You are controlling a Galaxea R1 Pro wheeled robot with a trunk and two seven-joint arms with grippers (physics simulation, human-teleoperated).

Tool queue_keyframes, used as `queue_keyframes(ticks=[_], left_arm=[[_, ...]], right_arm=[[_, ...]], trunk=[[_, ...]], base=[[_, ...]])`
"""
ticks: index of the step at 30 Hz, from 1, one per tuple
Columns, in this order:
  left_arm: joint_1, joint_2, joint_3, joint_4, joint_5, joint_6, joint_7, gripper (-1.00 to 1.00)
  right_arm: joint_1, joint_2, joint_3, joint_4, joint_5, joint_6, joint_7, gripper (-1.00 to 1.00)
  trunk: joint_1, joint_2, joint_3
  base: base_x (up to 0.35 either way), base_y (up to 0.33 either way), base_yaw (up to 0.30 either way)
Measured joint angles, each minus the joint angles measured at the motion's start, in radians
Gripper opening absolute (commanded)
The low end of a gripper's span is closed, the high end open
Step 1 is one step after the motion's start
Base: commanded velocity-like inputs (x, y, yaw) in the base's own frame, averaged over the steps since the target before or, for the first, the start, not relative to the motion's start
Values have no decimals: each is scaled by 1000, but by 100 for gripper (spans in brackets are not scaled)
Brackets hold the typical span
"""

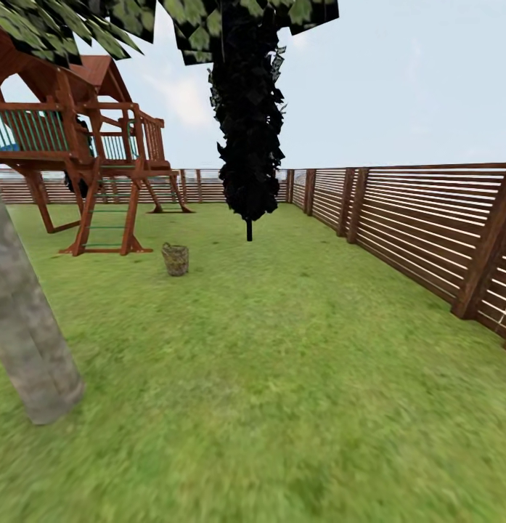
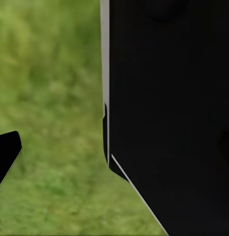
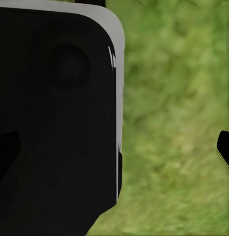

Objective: Take the three Easter eggs out of the wicker basket on the lawn in the garden, then place them on the lawn next to a single tree (choose any tree) so that all three eggs are next to the same tree and none are left in the basket.

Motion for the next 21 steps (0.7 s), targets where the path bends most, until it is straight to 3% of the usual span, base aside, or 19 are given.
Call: queue_keyframes(ticks=[21], left_arm=[[0, 0, 0, 0, 0, 0, 0, 100]], right_arm=[[0, 0, 0, 0, 0, 0, 0, 100]], trunk=[[0, 0, 0]], base=[[337, 0, 0]])
